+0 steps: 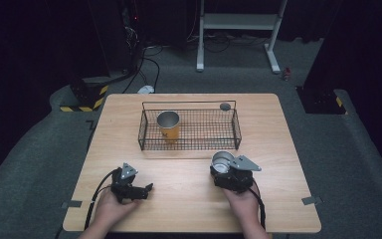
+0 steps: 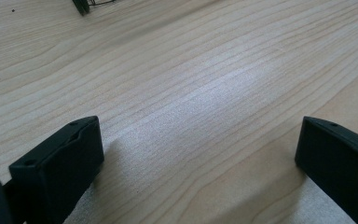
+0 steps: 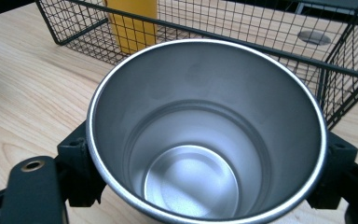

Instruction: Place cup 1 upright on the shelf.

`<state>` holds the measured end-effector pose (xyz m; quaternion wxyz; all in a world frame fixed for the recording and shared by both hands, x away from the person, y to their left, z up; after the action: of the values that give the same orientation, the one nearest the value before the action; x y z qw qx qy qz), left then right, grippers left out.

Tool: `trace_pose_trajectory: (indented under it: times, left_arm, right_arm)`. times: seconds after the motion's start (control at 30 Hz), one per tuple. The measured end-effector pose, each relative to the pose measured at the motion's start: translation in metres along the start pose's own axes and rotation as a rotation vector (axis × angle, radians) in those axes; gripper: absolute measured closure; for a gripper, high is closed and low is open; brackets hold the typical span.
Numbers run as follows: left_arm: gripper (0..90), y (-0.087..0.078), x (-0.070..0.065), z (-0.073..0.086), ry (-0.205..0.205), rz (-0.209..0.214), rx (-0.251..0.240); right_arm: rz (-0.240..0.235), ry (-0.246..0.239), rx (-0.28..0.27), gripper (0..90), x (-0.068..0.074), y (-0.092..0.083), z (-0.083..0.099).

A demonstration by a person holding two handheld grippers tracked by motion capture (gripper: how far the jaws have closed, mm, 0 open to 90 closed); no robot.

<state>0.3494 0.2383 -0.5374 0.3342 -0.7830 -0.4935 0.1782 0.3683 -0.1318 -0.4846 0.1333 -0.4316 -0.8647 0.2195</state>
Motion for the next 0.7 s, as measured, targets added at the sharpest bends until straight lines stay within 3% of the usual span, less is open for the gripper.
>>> trace_pose_trajectory:
  times: [0.37,0.7]
  left_arm:
    - [1.2,0.002,0.001,-0.002,-0.014,-0.012,0.002]
    - [0.5,0.003,0.001,-0.002,-0.014,-0.012,0.0]
  right_arm:
    - [0.053,0.05,-0.024,18.5,-0.007,-0.011,-0.005]
    - [0.114,0.053,-0.05,18.5,-0.008,-0.016,-0.024]
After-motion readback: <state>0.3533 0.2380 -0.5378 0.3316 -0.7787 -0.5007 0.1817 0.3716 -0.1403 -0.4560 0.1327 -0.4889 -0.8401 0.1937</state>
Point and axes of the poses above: each handheld gripper's, and its own axes: y roughly forward along the jaws, z roughly out of its underside, x roughly to its left, the point moved 1 cm from there along y, roughly forward along the jaws, and after that the axes turned 4 degrees about -z, right-handed, at the moved point
